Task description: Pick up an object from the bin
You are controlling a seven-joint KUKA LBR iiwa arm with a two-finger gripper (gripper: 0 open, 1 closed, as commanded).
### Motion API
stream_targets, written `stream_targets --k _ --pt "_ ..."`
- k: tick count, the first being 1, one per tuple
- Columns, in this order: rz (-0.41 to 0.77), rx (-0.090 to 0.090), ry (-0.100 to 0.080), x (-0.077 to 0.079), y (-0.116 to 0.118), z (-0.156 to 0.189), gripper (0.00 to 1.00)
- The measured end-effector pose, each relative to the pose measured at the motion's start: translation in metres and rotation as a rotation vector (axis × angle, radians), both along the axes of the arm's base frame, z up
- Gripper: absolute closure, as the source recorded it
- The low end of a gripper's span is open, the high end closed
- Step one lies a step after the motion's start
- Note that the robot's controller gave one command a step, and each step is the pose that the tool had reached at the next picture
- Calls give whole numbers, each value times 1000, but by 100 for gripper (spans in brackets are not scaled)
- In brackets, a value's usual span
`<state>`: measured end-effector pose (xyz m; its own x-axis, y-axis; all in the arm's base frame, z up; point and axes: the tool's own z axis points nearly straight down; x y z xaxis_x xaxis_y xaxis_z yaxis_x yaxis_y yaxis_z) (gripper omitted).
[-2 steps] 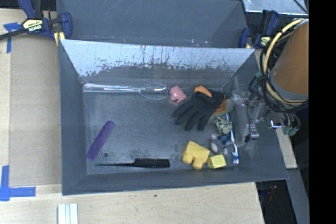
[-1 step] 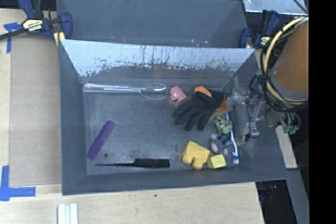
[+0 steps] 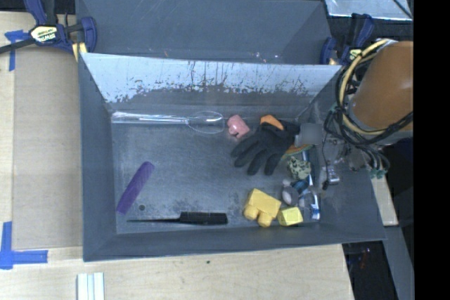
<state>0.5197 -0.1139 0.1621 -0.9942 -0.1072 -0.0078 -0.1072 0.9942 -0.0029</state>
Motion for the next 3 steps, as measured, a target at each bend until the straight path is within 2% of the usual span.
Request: stream_targets --k 1,2,3 --pt "19 -1 -14 90 20 -1 0" --pt "267 -1 8 108 26 -45 0" --pt "2 0 -12 109 34 -79 0"
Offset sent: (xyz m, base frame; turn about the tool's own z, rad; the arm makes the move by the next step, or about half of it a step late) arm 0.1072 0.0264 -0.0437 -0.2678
